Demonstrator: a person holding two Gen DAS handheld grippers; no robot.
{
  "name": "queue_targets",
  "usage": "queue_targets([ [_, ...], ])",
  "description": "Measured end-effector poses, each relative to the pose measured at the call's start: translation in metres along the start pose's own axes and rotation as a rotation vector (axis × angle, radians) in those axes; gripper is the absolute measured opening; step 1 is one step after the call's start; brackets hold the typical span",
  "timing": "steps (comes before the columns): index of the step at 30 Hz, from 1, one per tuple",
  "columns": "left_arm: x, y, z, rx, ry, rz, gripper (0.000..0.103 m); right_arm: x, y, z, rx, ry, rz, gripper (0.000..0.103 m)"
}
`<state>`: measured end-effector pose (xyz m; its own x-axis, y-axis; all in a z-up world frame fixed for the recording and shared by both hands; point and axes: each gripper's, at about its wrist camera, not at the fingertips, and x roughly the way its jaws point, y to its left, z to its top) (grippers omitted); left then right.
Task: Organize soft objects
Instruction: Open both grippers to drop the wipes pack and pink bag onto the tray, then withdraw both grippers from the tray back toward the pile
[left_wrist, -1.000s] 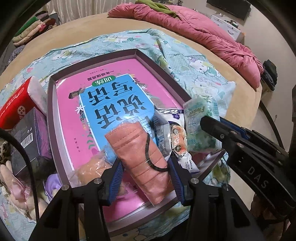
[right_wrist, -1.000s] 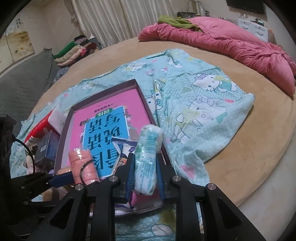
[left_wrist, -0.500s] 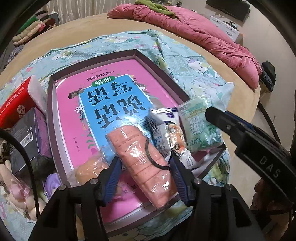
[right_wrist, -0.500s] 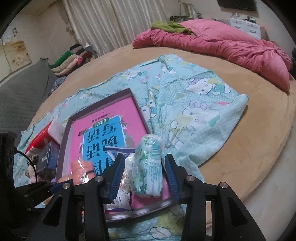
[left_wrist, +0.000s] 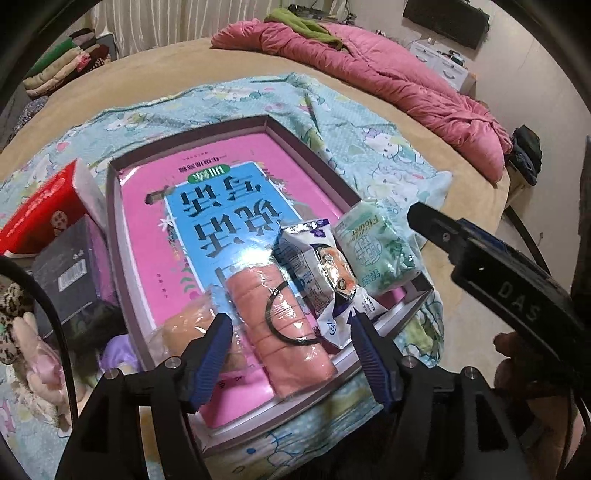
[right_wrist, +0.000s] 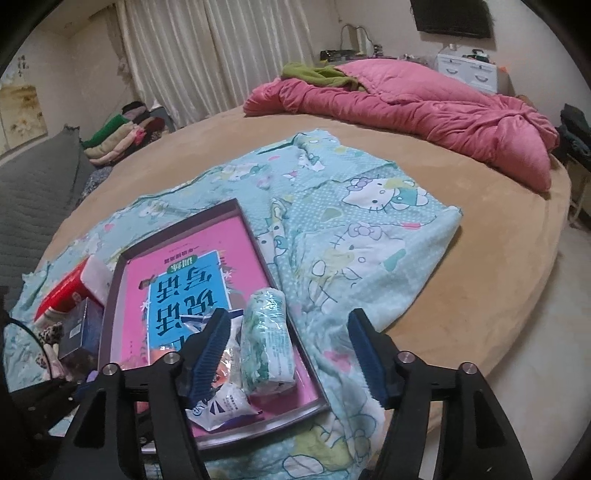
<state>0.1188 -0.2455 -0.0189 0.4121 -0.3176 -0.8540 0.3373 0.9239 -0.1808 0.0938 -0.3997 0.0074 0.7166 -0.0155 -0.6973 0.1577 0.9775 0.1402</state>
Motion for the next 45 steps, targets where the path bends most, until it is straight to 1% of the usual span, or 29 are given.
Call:
queue_targets([
  [2,-0.006,0.002,-0.001,0.000,-0.016,0.005,0.072,-0.001,0.001,0.000,0.000,-0.001,-0.008,0.073],
  [7,-0.019,0.011,-0.002,-0.022,-0.035,0.001,0.072,-0.007,0.007,-0.002,-0.018,-0.019,-0.041,0.074],
  [11,-0.033,0.015,-0.003,-0.029,-0.059,0.004,0.073,-0.013,0.012,-0.001,-0.027,-0.034,-0.051,0.076],
  [14,-0.048,0.022,-0.005,-0.040,-0.086,0.007,0.073,-0.022,0.021,0.000,-0.056,-0.064,-0.050,0.077],
  [16,-0.058,0.028,-0.007,-0.045,-0.107,0.020,0.076,-0.028,0.028,0.002,-0.071,-0.086,-0.046,0.078],
  [20,-0.076,0.040,-0.010,-0.062,-0.136,0.073,0.077,-0.041,0.043,0.005,-0.095,-0.121,-0.018,0.079],
  [22,-0.084,0.045,-0.013,-0.067,-0.152,0.113,0.077,-0.046,0.050,0.005,-0.109,-0.131,-0.011,0.079],
  [24,-0.092,0.051,-0.015,-0.076,-0.169,0.119,0.077,-0.051,0.058,0.004,-0.125,-0.140,-0.008,0.079],
  [31,-0.107,0.069,-0.023,-0.106,-0.183,0.157,0.078,-0.062,0.077,0.000,-0.166,-0.156,0.013,0.080],
  [40,-0.123,0.089,-0.033,-0.143,-0.185,0.197,0.078,-0.089,0.109,-0.004,-0.241,-0.202,0.089,0.080],
  [45,-0.134,0.103,-0.039,-0.166,-0.194,0.224,0.078,-0.097,0.128,-0.007,-0.279,-0.202,0.124,0.080],
])
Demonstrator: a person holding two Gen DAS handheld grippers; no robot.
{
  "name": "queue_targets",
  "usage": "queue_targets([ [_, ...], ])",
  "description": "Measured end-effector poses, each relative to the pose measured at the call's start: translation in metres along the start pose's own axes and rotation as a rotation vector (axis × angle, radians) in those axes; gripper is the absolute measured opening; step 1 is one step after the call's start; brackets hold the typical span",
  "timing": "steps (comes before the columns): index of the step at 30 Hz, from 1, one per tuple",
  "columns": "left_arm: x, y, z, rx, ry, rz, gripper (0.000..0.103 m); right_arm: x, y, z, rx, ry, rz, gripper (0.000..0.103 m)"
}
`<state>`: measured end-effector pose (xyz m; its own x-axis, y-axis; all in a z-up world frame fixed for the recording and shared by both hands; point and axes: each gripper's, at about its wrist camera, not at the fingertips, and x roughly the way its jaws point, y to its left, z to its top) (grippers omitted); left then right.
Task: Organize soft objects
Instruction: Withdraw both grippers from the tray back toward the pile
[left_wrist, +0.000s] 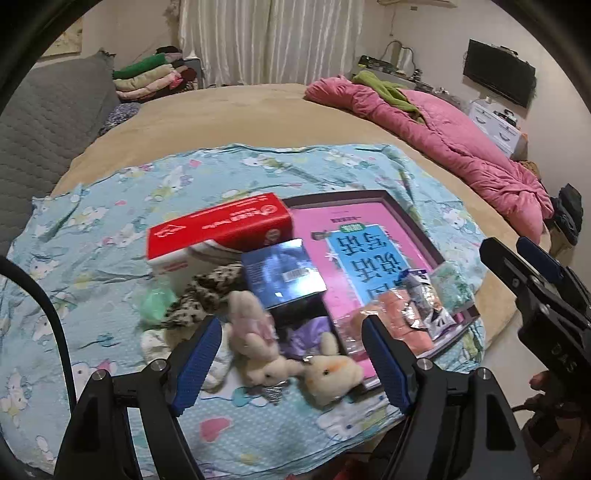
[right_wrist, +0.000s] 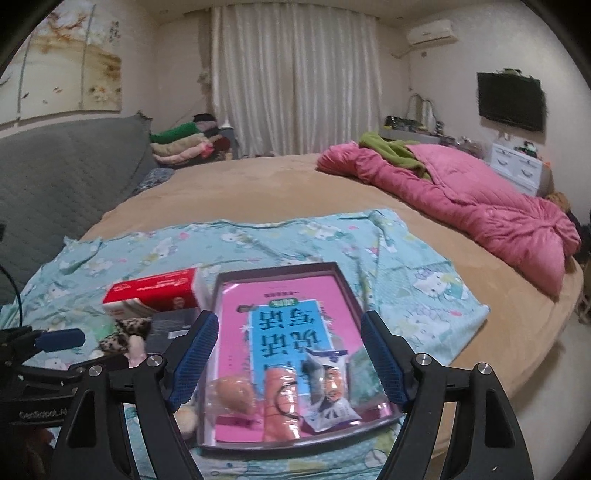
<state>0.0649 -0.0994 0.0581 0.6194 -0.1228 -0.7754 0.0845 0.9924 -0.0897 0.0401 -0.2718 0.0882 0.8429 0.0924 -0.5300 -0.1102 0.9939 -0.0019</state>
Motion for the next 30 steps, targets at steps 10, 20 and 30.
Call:
queue_targets([
  [10,-0.017,0.050,0.003,-0.064,-0.025,0.035,0.078,-0.007,0.039,0.003,-0.084,0.008,0.060,0.081],
  [20,-0.028,0.108,0.005,-0.150,-0.040,0.087,0.078,-0.005,0.069,0.001,-0.153,0.022,0.103,0.081],
  [30,-0.022,0.159,-0.008,-0.209,-0.042,0.116,0.078,0.012,0.105,-0.015,-0.196,0.075,0.185,0.081],
])
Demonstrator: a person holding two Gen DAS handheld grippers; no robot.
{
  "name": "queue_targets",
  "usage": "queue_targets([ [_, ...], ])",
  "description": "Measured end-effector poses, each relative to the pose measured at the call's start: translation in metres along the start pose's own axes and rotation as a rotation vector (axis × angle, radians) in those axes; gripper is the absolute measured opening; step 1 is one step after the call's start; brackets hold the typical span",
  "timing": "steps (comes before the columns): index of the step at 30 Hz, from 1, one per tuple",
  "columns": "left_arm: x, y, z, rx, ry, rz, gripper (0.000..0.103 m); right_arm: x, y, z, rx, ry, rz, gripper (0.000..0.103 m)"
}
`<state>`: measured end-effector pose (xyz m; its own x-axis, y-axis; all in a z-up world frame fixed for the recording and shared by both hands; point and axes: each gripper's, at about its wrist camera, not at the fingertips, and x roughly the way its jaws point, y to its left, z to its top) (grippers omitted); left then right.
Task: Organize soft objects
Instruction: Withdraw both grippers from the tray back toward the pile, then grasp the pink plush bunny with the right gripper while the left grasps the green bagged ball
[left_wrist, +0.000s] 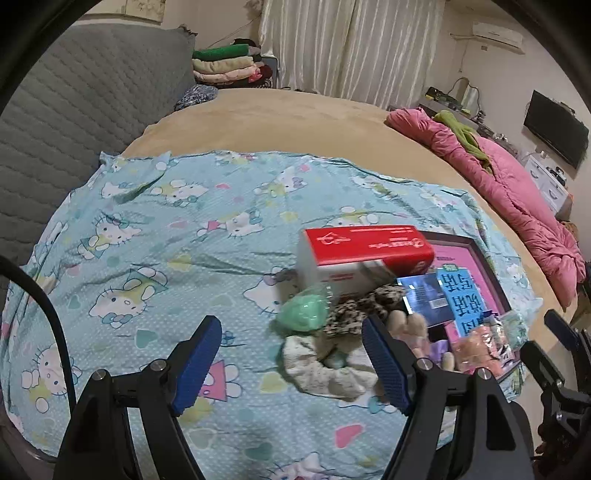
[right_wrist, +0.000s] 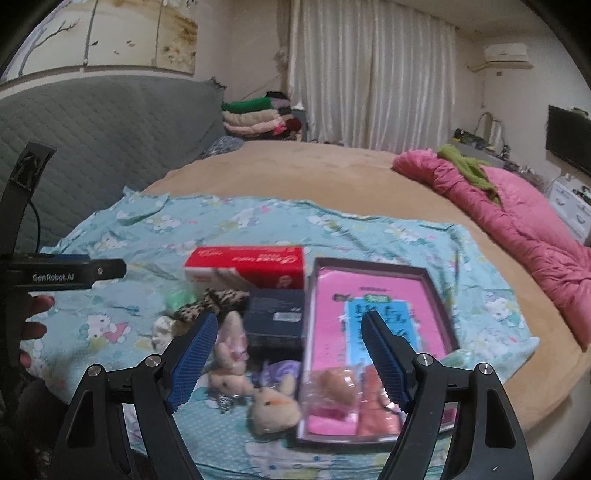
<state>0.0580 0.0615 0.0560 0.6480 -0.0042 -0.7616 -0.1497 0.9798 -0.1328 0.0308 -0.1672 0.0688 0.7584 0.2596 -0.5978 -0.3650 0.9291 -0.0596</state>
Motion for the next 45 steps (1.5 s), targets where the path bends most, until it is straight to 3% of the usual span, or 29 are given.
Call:
queue_targets([
  [14,0.057,0.024,-0.024,-0.044,0.069,-0.138,0.080,0.060,0.032,-0.032,-0.044,0.131,0.037,0.081],
  [26,0.112,0.036,-0.011,-0.130,0.125,-0.184,0.080,0.090,0.041,-0.045,-0.068,0.176,0.047,0.081],
  [40,0.150,0.037,-0.005,-0.141,0.166,-0.274,0.080,0.135,0.061,-0.054,-0.175,0.243,-0.004,0.081],
  [42,0.152,0.036,-0.005,-0.142,0.174,-0.284,0.080,0.140,0.064,-0.056,-0.199,0.251,-0.010,0.076],
  [45,0.157,0.036,-0.005,-0.144,0.180,-0.300,0.080,0.146,0.069,-0.060,-0.222,0.267,-0.004,0.056],
])
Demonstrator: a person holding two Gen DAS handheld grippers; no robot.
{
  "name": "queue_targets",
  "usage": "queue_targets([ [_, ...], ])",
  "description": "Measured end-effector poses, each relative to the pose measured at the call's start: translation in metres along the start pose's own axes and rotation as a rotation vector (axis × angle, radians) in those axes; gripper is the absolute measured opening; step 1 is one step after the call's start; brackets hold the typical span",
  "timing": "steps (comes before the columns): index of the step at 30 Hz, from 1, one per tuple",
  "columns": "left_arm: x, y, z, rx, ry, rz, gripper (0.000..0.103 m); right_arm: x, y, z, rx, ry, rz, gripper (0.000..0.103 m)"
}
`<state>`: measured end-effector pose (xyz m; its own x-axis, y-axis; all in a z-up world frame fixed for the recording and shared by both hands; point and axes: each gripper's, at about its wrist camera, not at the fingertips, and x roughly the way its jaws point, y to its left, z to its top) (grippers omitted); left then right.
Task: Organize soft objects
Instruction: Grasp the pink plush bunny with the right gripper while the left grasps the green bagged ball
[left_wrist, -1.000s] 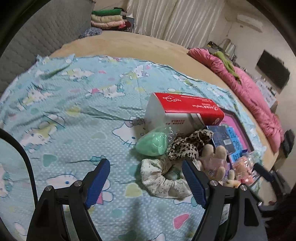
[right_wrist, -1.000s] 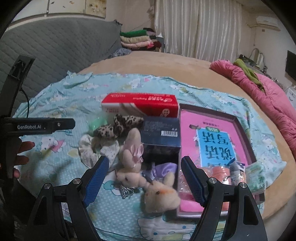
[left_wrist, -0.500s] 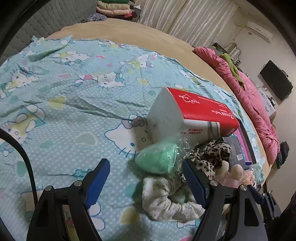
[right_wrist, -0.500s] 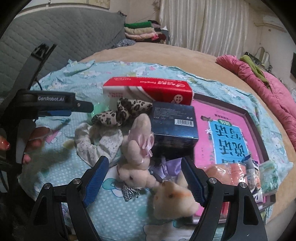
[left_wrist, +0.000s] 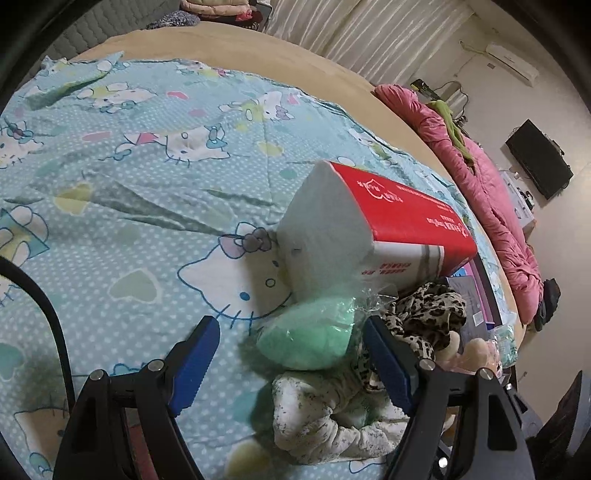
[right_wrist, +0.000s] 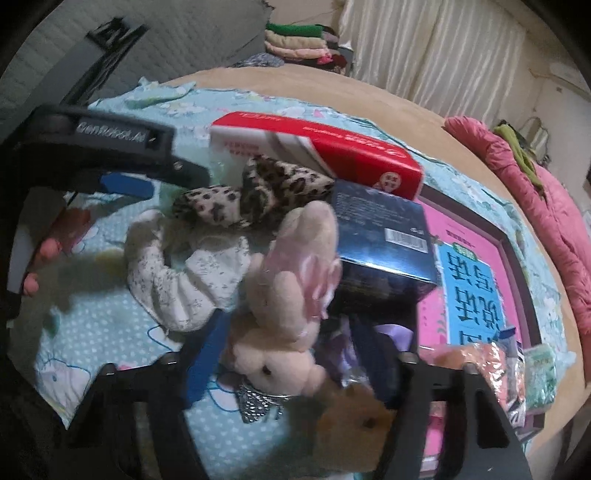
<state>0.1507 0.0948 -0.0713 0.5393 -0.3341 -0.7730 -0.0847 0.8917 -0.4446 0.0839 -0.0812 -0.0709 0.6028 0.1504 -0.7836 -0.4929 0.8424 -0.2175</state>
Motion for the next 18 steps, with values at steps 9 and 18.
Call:
queue_targets([
  [9,0.010,0.005,0.002,-0.018,0.010,-0.071,0.080,-0.004,-0.008,-0.004,0.044,-0.008,0.054,0.038],
  [18,0.013,0.006,0.001,-0.028,0.022,-0.123,0.053,-0.014,-0.022,0.001,0.081,-0.036,0.073,0.038],
])
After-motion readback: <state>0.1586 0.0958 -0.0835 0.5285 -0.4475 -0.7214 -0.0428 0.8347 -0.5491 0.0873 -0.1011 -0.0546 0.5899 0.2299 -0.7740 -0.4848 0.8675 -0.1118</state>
